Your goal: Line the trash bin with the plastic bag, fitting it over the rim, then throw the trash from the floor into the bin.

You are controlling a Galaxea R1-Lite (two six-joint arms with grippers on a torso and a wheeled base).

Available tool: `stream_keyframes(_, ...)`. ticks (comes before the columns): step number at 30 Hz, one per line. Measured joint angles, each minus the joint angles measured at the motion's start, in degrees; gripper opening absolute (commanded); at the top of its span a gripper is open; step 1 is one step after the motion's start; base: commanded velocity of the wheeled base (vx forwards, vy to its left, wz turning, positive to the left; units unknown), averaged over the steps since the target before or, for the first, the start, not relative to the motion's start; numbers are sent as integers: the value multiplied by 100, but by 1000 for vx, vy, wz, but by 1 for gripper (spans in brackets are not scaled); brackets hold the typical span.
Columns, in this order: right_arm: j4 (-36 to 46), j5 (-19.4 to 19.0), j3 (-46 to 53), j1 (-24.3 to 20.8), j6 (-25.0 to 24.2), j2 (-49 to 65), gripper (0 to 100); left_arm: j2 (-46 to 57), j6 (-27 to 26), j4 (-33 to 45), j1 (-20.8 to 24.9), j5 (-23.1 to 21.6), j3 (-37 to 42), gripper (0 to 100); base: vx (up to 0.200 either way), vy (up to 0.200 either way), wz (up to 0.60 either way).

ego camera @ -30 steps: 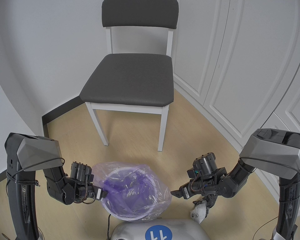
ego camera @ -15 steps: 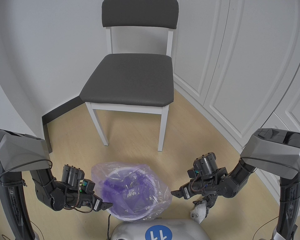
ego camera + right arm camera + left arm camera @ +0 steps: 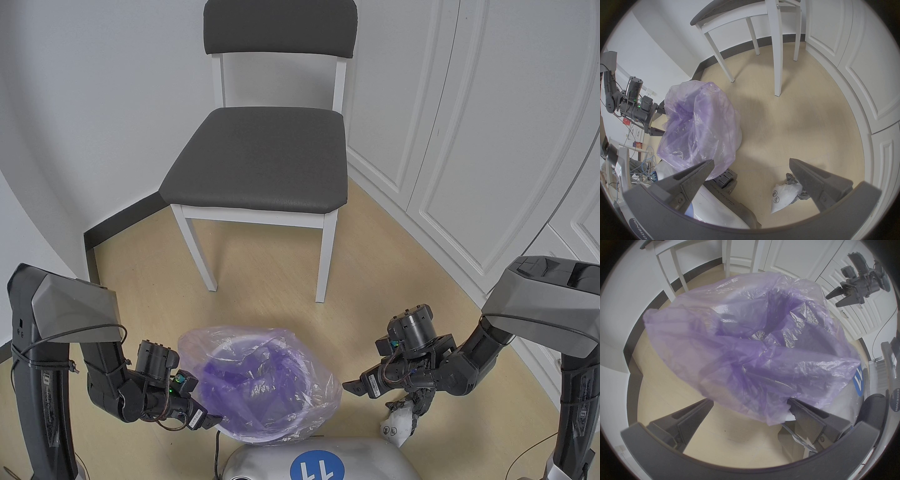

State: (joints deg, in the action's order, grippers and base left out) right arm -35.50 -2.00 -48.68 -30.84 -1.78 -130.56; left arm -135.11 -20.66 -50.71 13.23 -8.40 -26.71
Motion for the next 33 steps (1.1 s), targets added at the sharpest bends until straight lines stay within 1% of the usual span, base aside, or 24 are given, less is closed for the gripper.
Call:
stream_keyframes(7,2,0,-29,13,-5,-22,100,-166,17,385,0,233,-499,100,0,0,0)
stream_keyframes(13,2,1,-46,33,-7,-26,100,-161,140,341,-56,180,-623,100,0,0,0)
stream_keyframes(16,2,0,-49,34,-7,-30,100,-48,143,363,-130,-18,-532,100,0,0,0)
stream_keyframes(20,0,0,-44,37,-7,-30,100,158,110,394,-238,-624,-361,100,0,0,0)
stream_keyframes(22,2,1,-35,37,-5,-28,100,274,-9,402,-301,-875,-247,100,0,0,0)
stream_keyframes(25,2,1,-24,34,-2,-23,100,391,-421,413,-384,-972,-126,100,0,0,0)
stream_keyframes(29,2,0,-9,28,4,-22,100,391,-1013,422,-491,-961,-21,100,0,0,0)
stream_keyframes(33,2,1,9,22,15,-22,100,201,-1215,449,-511,-755,-46,100,0,0,0)
